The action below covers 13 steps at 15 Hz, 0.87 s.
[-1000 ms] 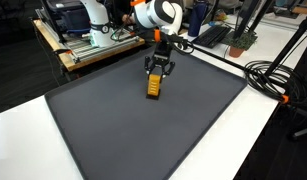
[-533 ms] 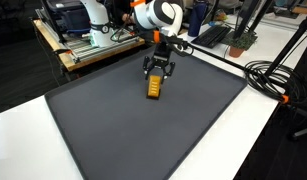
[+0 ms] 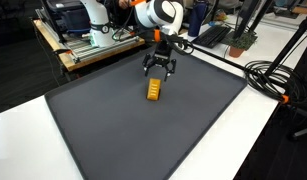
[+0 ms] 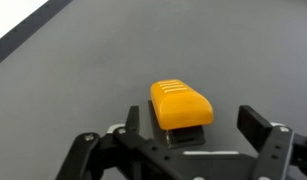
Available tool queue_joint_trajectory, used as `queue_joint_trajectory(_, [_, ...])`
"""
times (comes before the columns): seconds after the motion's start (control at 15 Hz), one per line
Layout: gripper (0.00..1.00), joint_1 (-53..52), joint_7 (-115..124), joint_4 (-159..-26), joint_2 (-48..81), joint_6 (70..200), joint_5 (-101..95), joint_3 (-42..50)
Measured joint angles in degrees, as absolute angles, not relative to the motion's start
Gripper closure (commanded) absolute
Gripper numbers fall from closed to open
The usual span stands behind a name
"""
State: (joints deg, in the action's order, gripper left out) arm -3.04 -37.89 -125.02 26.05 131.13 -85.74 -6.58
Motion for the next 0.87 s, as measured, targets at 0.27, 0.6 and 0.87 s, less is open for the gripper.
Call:
queue_joint_trajectory(0.27, [0.00, -3.2, -36.4, -130.6, 20.2, 136.8, -85.4, -8.1])
queue_joint_trajectory(0.6, [0.00, -3.6, -32.6, -143.2, 6.3, 149.5, -86.3, -9.7])
queue_joint_trajectory(0.87, [0.00, -5.6, -22.1, -152.2, -6.5, 159.1, -88.9, -10.1])
